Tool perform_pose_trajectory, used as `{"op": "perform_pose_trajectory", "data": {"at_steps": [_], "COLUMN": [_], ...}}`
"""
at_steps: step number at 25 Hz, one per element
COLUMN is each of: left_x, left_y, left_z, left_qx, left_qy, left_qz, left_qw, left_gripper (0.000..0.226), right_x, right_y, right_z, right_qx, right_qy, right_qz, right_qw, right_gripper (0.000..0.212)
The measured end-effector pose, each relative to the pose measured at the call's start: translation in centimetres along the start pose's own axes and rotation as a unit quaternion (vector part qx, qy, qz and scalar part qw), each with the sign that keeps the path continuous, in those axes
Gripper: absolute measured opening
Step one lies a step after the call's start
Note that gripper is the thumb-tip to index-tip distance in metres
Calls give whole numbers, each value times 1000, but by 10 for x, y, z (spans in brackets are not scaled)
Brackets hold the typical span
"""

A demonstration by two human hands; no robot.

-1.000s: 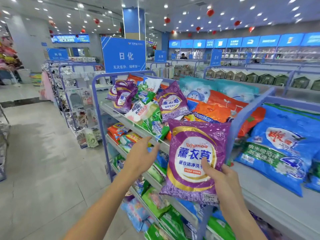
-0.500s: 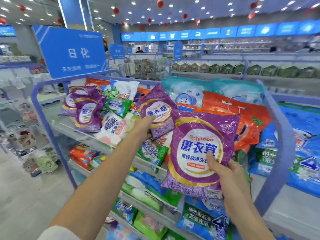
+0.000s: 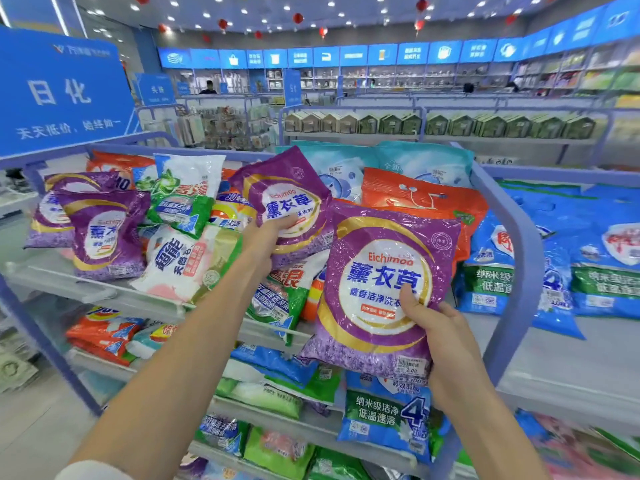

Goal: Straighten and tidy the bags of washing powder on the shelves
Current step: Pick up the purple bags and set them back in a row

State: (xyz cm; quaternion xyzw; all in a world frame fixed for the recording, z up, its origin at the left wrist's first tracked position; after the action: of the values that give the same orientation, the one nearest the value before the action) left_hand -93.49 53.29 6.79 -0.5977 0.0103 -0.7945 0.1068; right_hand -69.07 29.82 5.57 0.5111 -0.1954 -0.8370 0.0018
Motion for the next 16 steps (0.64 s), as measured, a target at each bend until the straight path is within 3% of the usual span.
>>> {"op": "perform_pose_trajectory", "data": {"at_steps": [5, 11, 14, 16], "left_x": [28, 46, 50, 46], "left_y": [40, 153, 215, 260], "left_z": [-12, -23, -9, 13], "left_qx": [-54, -90, -89, -115], "left_qy": [-35, -30, -10, -12], "left_qz": [34, -26, -49, -61], "left_qw": [997, 995, 995, 991], "left_gripper": [45, 42, 26, 26], "right_x": [-1, -5, -6, -11], "right_y": [13, 46, 71, 94], "right_z": [-6, -26, -63, -101], "right_qx": [6, -7, 0, 17], "right_qy": [-7, 9, 21, 24], "right_qz": [-4, -24, -18, -24], "right_qw": [1000, 1000, 1000, 999], "right_gripper": [25, 35, 38, 39]}}
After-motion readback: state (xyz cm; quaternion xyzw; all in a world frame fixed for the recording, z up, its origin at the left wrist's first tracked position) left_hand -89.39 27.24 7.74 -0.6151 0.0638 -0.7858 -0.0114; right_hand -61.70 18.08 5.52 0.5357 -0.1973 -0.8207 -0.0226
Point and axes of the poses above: each hand's wrist, its own y-axis away from the middle knuckle, its own z-axis out of the palm, x = y × z, the point moved 10 cm from there along -y, towards the middle knuckle, and after that the axes turned 15 degrees about z, right-handed, at the moved point
